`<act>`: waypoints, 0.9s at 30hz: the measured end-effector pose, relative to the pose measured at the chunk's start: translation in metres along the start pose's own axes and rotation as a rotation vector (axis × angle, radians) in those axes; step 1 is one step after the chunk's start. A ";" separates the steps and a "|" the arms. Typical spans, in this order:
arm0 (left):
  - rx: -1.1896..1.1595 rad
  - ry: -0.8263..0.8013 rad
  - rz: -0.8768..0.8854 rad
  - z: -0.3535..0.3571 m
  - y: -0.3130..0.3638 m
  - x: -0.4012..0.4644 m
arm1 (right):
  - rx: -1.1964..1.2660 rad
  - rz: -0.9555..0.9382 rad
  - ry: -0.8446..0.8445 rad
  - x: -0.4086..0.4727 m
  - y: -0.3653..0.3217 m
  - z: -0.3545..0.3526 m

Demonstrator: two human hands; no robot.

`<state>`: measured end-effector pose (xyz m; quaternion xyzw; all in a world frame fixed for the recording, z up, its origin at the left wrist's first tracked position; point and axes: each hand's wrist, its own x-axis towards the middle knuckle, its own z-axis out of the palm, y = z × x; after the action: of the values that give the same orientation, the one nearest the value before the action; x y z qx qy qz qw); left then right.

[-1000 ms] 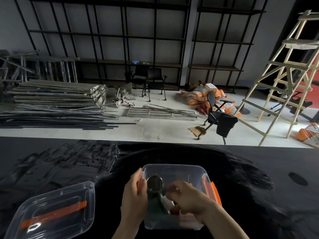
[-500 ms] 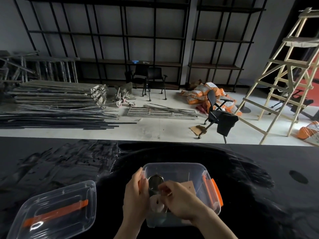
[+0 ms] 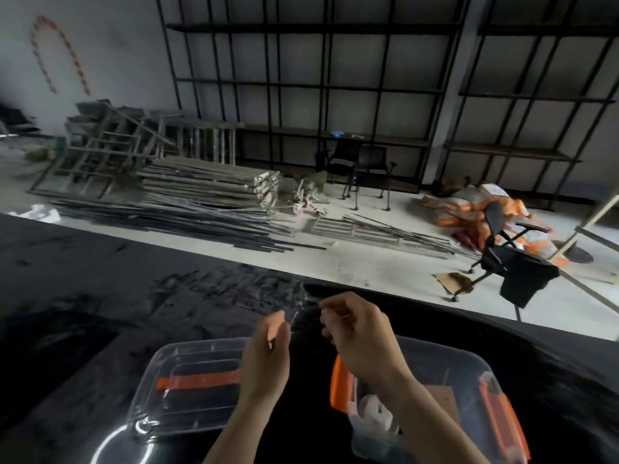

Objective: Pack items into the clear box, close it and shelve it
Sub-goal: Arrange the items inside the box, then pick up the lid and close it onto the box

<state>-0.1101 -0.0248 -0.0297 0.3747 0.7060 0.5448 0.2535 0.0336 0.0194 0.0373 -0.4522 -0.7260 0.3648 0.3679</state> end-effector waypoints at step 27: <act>0.433 0.319 -0.188 -0.157 -0.023 0.059 | -0.044 0.398 0.112 0.055 0.010 0.083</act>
<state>-0.2714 -0.0714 -0.0053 0.2628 0.8685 0.4075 0.1027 -0.0518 0.0567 0.0019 -0.6141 -0.6085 0.3886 0.3187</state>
